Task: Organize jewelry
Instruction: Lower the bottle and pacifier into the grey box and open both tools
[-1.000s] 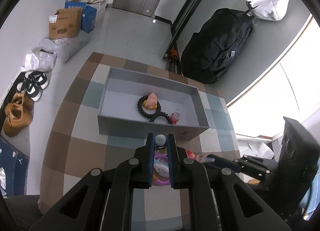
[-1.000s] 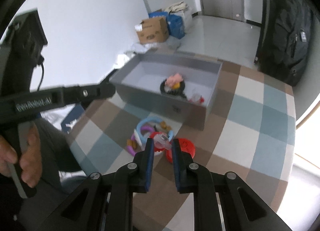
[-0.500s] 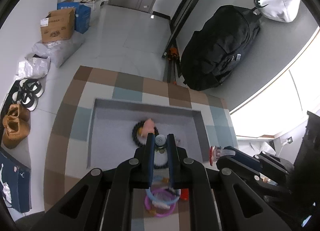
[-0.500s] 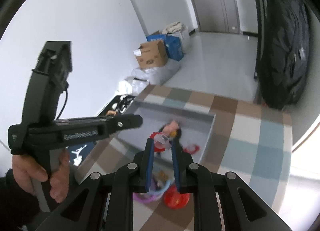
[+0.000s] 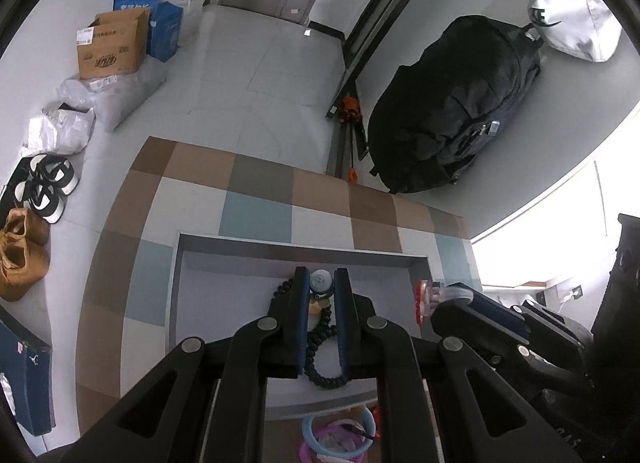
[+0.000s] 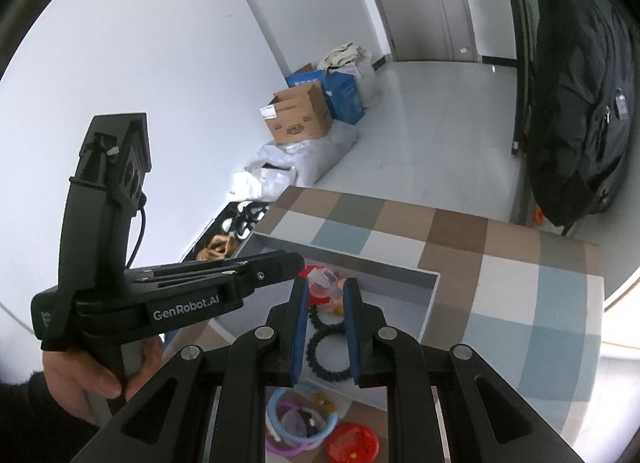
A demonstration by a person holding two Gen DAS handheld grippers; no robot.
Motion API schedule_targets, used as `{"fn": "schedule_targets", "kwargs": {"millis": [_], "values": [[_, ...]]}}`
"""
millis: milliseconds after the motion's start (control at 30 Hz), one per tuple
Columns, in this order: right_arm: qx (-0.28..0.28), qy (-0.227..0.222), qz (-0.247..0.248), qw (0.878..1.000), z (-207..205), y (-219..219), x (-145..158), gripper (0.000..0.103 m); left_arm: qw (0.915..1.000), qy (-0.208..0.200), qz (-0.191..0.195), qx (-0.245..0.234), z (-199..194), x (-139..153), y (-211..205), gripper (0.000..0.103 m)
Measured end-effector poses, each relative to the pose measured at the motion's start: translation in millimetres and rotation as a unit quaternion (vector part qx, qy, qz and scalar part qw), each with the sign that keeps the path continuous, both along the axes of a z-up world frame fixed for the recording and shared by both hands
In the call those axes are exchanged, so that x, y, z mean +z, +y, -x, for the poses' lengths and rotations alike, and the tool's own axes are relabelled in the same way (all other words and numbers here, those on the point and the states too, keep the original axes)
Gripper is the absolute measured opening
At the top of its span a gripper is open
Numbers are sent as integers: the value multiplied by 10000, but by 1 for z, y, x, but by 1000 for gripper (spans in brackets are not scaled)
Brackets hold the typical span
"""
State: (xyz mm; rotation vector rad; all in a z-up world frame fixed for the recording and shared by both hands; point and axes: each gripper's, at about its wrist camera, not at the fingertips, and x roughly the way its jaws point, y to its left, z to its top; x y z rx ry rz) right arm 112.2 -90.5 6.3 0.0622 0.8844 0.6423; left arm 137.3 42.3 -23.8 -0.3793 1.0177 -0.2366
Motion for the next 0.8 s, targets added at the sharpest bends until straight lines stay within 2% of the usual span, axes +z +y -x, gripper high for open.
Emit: {"fn": "schedule_targets", "kwargs": {"millis": [367,633,667,700,767,800], "values": [[-188,339,-60,9992,-10,-5,-11,16,9996,206,166,-12,-5,-9,-4,7],[-320,440,-113,9985,-12,-10,-13,16,9997,165,175,-13,-4,-10,-7,8],[-364,488,-146,9980,-13,-11,-14,19,9996,217,199,12,-5,-12,-7,8],[-437,614,-211,9969,-15,-13,-17,19,9992,295,250,31,-6,-13,-6,9],[-431,763,-399,9954,-17,-15,-18,19,9970,424,640,-6,-7,-17,-4,13],[-459,709,-401,9956,-17,-16,-16,19,9962,419,761,0,-7,-16,-3,21]]}}
